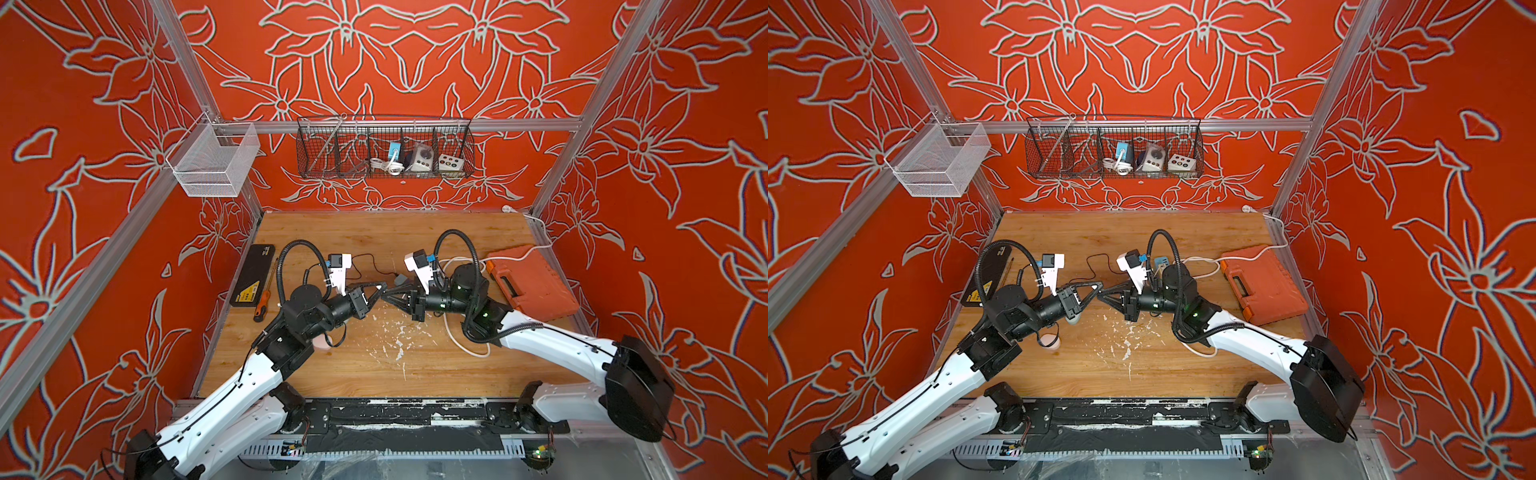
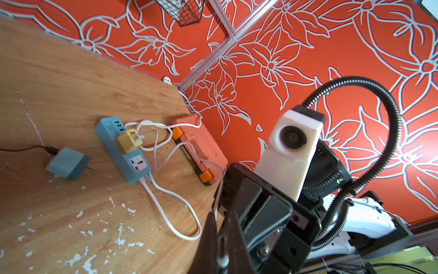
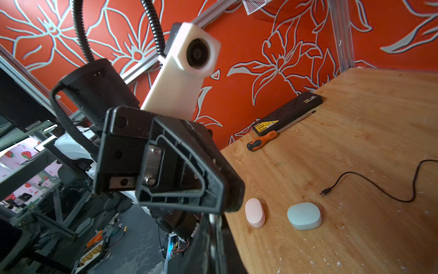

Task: Charge the bluetooth headset
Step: Adjust the charging cable.

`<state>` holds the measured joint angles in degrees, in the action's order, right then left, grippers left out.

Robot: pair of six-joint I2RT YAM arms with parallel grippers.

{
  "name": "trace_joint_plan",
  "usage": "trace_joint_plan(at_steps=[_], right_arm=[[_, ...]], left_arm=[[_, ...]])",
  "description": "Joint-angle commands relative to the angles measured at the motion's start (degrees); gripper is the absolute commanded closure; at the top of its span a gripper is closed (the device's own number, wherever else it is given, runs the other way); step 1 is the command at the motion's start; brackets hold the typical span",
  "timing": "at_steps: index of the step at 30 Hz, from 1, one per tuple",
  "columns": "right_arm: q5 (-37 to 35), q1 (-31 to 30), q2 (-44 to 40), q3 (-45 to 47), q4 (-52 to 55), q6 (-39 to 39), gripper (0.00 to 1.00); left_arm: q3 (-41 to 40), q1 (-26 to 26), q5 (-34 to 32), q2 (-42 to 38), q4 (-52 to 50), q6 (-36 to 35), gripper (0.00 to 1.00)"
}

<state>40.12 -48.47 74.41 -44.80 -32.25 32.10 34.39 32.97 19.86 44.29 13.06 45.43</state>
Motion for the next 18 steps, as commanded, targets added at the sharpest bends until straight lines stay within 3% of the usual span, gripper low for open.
trace_joint_plan(at_steps=[1,4,5,12,18], right_arm=[[-0.42,-0.3,-0.78,-2.11,1.57,-1.69,1.0],[-0.83,-0.3,-1.69,-1.82,2.75,-2.49,1.0],[-0.83,-0.3,-2.16,-1.72,3.68,-3.14,1.0],[-0.27,-0.22,-4.27,-1.1,7.25,-4.72,1.0],[1.12,-0.24,-4.53,-1.08,7.83,-5.11,1.0]], left_arm=[[-0.07,0.17,0.25,-1.18,0.8,-0.23,0.98],[0.37,0.13,-1.22,-2.2,-1.76,-1.16,0.74],[0.64,0.01,-1.57,-2.66,-2.76,-1.62,0.71],[1.34,-0.63,0.04,-3.09,-5.03,-2.81,0.71],[1.46,-0.71,0.84,-2.55,-3.58,-2.53,0.84]])
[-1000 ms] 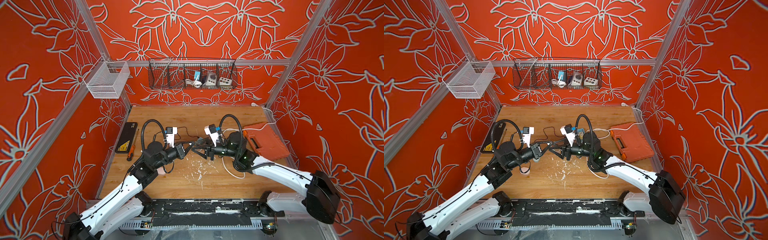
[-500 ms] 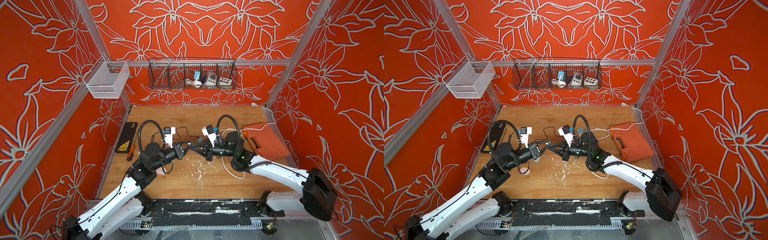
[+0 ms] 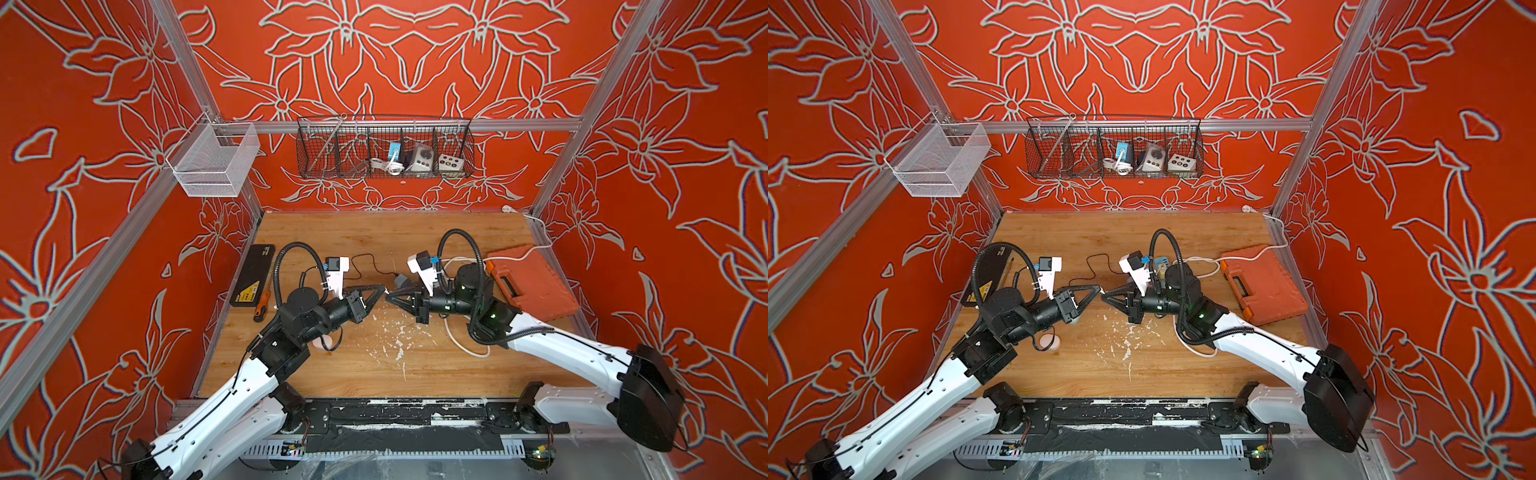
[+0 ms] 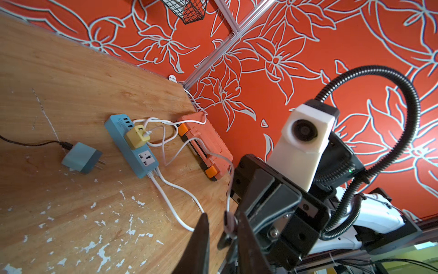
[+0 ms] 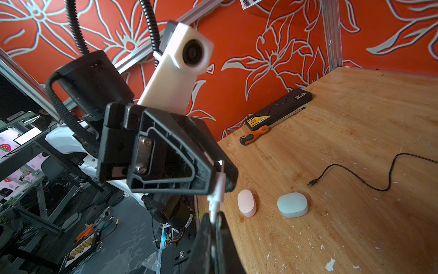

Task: Charge the bluetooth headset
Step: Adjust the charging cable.

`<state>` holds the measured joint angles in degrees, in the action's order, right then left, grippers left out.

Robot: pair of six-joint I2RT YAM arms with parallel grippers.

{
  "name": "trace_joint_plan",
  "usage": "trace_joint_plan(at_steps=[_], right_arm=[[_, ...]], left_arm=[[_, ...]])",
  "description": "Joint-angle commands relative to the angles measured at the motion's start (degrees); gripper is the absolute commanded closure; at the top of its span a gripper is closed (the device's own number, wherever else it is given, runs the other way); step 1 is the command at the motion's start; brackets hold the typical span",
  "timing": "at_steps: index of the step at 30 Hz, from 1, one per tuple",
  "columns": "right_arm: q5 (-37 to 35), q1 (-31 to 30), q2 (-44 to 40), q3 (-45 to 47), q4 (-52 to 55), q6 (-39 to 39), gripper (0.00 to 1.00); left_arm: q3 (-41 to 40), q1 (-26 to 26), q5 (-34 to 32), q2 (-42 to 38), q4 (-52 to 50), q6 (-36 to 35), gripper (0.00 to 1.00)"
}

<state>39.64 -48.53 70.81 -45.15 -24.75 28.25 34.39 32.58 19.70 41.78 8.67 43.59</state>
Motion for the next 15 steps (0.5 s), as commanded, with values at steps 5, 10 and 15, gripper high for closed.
trace_joint_plan(at_steps=[5,10,15], right_arm=[[2.8,-0.17,-0.58,-0.75,0.64,-1.49,1.0],[3.76,-0.2,-0.32,-0.68,0.12,-1.18,1.0],[4.48,-0.21,-0.14,-0.59,-0.01,-1.17,1.0]], left_arm=[[1.8,-0.41,1.7,0.32,1.2,-0.73,0.82],[1.73,-0.41,1.76,0.15,1.53,-0.58,0.8],[2.0,-0.5,2.04,0.32,1.79,-0.53,0.84]])
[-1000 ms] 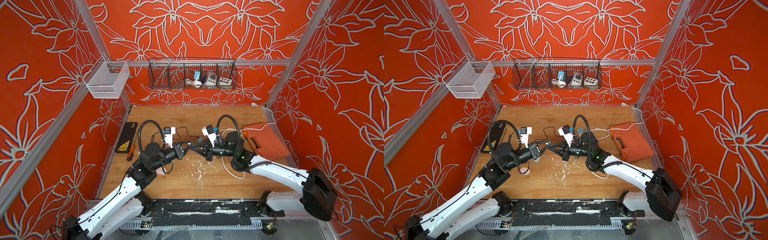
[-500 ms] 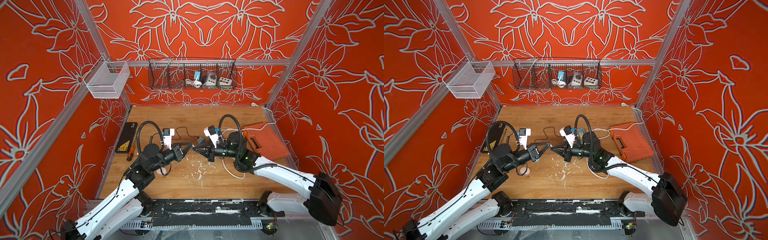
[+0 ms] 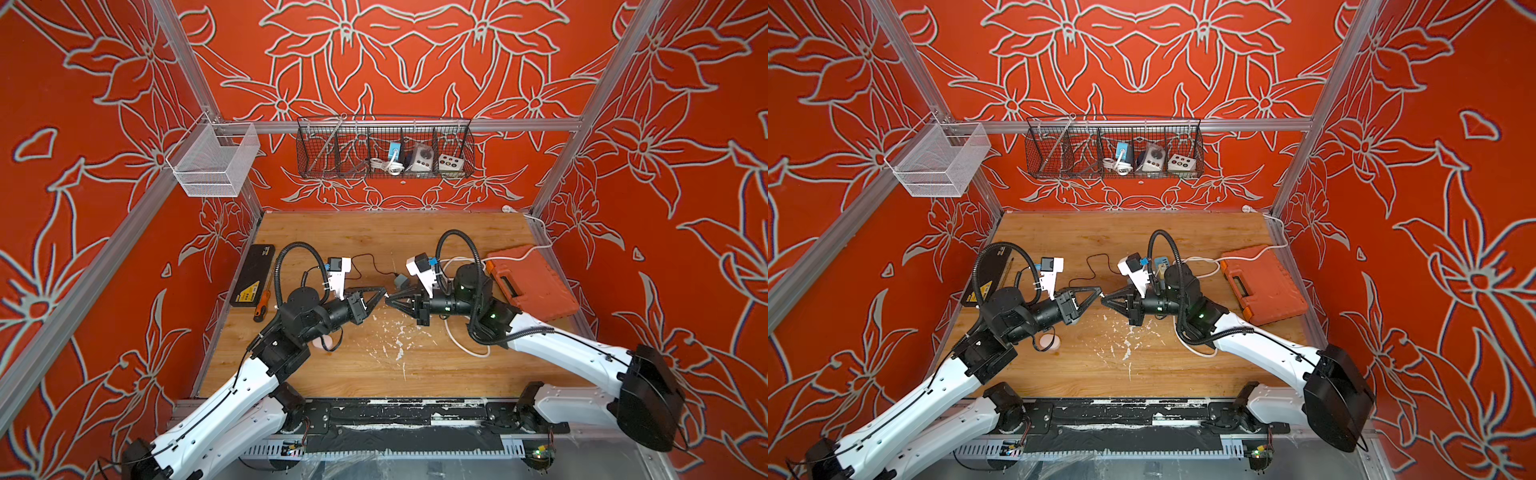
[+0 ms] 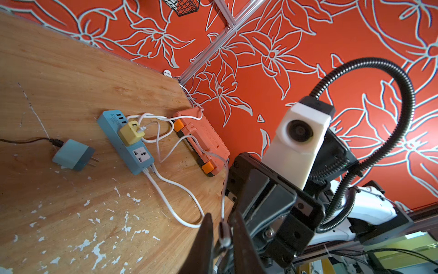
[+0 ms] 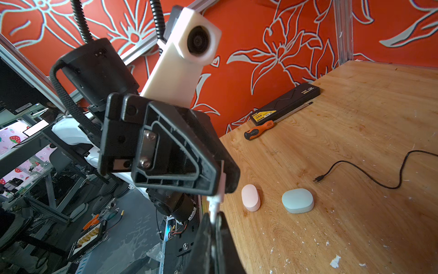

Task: Charge the bluetooth headset
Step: Adjust the charging cable.

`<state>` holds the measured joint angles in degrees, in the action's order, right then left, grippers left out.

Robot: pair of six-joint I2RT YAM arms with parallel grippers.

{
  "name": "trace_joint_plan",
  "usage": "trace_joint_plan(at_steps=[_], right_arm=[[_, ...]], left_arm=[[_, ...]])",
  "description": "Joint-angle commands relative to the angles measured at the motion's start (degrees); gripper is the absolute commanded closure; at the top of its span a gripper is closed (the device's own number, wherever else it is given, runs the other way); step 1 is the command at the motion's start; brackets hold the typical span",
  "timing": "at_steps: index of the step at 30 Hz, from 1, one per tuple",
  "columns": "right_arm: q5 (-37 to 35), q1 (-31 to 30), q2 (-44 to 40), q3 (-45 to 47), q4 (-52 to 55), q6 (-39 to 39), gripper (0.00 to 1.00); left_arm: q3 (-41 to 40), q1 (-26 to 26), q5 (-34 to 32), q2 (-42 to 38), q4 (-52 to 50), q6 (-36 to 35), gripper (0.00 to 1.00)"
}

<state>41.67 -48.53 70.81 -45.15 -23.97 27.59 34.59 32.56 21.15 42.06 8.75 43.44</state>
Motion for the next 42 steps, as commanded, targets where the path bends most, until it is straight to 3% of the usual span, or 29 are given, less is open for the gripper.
trace_joint_plan(at_steps=[1,8,16,21,27,34,42], right_arm=[[2.49,-0.18,-0.14,-0.56,-0.78,-0.51,1.0],[2.54,-0.24,-0.14,-0.12,-0.8,-0.52,1.0],[2.1,-0.24,0.28,0.03,-0.52,-0.76,1.0],[0.81,-0.16,-0.17,0.73,-6.43,4.01,0.68],[0.08,-0.17,0.44,1.92,-15.08,9.59,0.57],[0.83,-0.16,2.96,2.29,-20.47,12.51,0.62],[0.4,-0.18,4.04,2.76,-23.79,14.11,0.89]], left_arm=[[1.8,-0.43,0.49,-0.04,1.71,-0.3,0.82],[1.8,-0.61,0.62,-0.23,1.94,-0.02,0.8],[1.89,-0.65,1.06,0.01,2.22,0.24,1.0],[1.54,-0.72,1.53,0.3,3.21,0.94,1.0],[1.17,-0.71,1.64,0.21,4.92,2.04,1.0],[0.49,-0.7,1.78,0.3,7.07,3.67,1.0],[0.0,-0.74,1.4,-0.54,7.04,3.84,1.0]])
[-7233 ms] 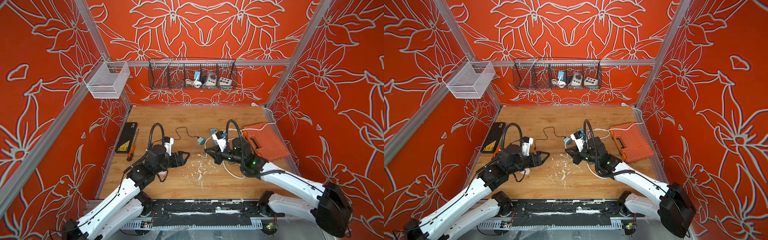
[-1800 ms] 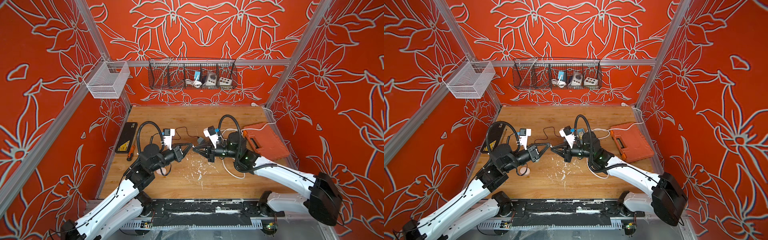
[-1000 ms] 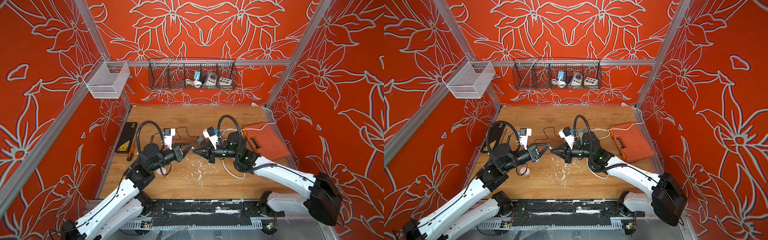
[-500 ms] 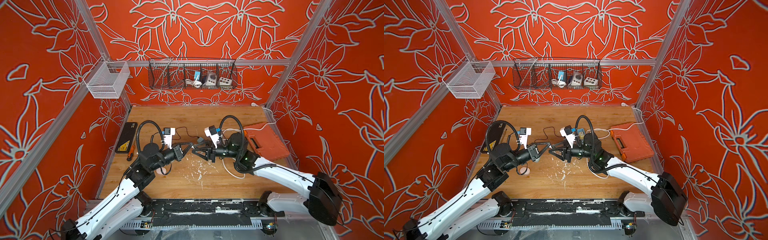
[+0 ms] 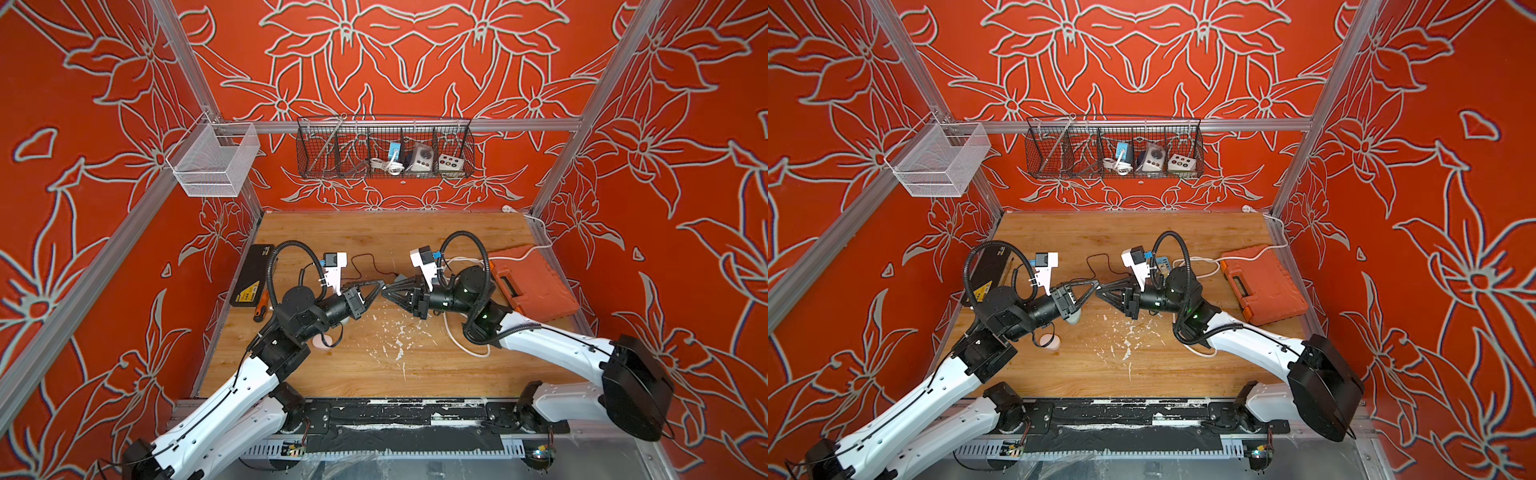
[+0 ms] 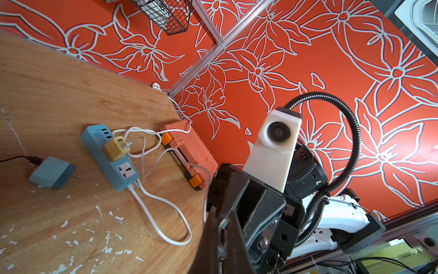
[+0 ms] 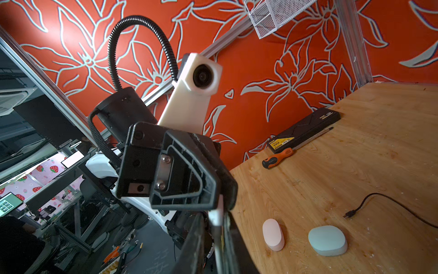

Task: Charge the bluetooth headset
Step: Adjust the charging cable.

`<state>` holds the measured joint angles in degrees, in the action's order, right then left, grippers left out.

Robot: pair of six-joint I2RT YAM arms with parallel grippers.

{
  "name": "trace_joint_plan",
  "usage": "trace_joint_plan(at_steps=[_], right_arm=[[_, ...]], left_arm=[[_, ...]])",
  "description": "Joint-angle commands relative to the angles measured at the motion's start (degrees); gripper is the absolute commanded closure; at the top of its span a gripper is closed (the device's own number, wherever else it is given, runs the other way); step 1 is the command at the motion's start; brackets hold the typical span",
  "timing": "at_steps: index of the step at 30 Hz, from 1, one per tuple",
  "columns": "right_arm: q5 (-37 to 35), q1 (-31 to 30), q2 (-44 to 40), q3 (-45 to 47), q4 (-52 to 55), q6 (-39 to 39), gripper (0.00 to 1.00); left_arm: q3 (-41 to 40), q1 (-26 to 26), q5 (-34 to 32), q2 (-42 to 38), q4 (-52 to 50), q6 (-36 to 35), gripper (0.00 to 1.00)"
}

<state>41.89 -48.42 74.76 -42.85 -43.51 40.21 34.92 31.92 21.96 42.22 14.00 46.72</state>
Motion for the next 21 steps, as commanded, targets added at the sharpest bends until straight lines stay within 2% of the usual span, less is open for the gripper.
trace_joint_plan(at_steps=[1,7,9,10,11,14,16,21], right_arm=[[-0.17,-0.34,-0.05,0.56,-4.17,1.46,0.9],[-2.16,-0.31,-1.06,0.14,-0.6,-0.14,1.0],[-2.34,-0.34,-1.3,-0.34,1.63,-1.03,1.0],[-2.51,-0.3,-1.6,-0.68,3.87,-2.01,1.0],[-2.6,-0.34,-1.89,-0.74,5.38,-2.93,1.0],[-3.53,-0.32,-3.53,-0.24,10.55,-5.78,1.0],[-4.21,-0.27,-4.59,-0.21,15.13,-8.33,1.0],[-6.09,-0.2,-7.79,0.46,23.22,-13.18,1.0]], left_arm=[[-0.37,0.0,0.63,-0.72,1.82,0.56,1.0],[-0.39,-0.08,0.4,-1.17,1.6,0.48,1.0],[-0.46,-0.1,0.0,-1.41,0.96,0.31,1.0],[-0.36,-0.09,-0.55,-1.72,0.13,0.22,0.93],[-0.23,-0.1,-1.49,-2.18,-0.98,0.09,0.79],[0.41,-0.27,-4.85,-4.33,-6.15,-1.17,0.46],[1.34,-0.59,-6.7,-5.95,-10.64,-2.33,0.38],[4.95,-1.41,-12.63,-8.38,-24.6,-4.88,0.28]])
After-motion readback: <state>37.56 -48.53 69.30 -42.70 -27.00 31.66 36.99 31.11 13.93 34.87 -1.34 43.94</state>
